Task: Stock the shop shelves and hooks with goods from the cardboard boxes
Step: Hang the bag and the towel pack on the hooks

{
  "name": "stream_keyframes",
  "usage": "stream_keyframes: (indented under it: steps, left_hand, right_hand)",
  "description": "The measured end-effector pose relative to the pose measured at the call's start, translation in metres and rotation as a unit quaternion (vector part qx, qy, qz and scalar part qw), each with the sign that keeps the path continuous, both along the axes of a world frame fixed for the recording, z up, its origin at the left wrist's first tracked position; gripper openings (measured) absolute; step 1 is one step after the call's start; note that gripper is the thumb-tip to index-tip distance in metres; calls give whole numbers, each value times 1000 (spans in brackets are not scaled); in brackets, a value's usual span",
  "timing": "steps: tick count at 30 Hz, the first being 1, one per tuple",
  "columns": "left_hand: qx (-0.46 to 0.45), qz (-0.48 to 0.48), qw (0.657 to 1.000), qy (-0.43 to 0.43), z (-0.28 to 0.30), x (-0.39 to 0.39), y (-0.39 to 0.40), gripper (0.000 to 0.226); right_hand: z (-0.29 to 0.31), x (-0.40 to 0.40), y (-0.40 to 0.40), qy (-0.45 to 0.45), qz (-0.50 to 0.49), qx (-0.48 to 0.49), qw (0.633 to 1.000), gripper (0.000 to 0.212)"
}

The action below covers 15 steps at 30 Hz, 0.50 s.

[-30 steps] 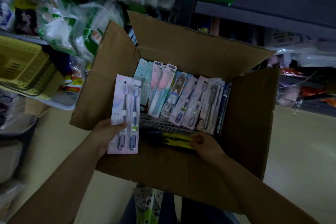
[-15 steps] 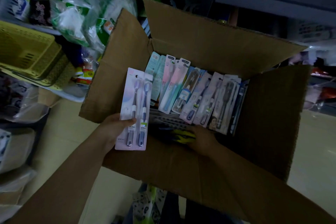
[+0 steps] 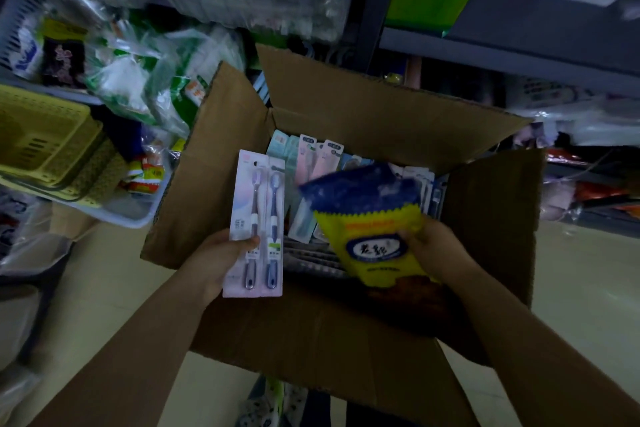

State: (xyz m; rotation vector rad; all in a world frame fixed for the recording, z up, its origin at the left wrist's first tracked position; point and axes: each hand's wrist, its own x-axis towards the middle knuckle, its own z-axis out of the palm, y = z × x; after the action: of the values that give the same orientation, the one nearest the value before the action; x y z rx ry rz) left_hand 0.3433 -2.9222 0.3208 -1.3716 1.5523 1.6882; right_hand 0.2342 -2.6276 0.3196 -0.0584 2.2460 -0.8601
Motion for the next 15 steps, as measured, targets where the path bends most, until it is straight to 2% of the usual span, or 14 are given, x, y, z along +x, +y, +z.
stream_keyframes:
  steps: [5,9,12,15]
  left_hand:
    - [12,-18,1000,-18,-15,-30,9,20]
    - [14,-39,998,-46,-40,-55,18,17]
    - [16,-42,999,-26,-75,-71,19,15]
    - [-29,-96,995,1,-75,-85,30,45]
  right_hand:
    - [8,-30,19,-7,-182,-22,983,24]
    - [-1,-30,32,-34,-300,-44,952,21]
    - [-3,-21,38,-51,-350,-86,931,23]
    - [-8,-13,42,-71,-362,-109,923,22]
